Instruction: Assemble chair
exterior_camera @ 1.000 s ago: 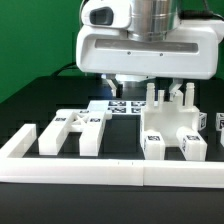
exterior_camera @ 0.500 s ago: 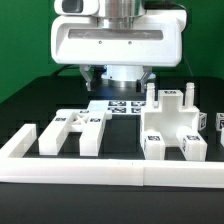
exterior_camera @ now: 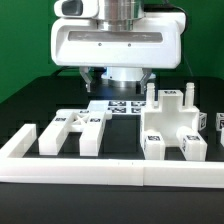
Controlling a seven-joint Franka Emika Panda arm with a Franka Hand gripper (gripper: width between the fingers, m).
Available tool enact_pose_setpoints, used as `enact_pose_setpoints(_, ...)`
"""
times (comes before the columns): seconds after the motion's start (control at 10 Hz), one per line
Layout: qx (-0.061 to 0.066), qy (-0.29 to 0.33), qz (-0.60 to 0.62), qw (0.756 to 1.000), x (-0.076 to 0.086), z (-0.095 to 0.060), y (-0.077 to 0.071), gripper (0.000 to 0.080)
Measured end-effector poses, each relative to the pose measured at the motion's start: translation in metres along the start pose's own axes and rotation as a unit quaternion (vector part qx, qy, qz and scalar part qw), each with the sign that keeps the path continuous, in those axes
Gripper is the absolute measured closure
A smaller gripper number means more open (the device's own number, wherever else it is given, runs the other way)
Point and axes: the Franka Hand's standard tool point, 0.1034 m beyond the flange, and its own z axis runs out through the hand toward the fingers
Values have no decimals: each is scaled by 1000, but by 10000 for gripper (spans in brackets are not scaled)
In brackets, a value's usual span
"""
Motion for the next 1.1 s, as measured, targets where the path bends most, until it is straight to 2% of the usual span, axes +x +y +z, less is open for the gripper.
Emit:
enact_pose_setpoints(0.1, 0, 4, -1, 1000, -3, 5, 11, 150)
enact_pose_setpoints(0.3, -3, 8, 1, 1000, -7, 19, 18, 150)
enact_pose_setpoints(0.9, -17, 3, -8, 1000, -10, 60, 20, 150)
enact_pose_setpoints(1.1, -16, 3, -7, 1000, -9, 59, 20, 150)
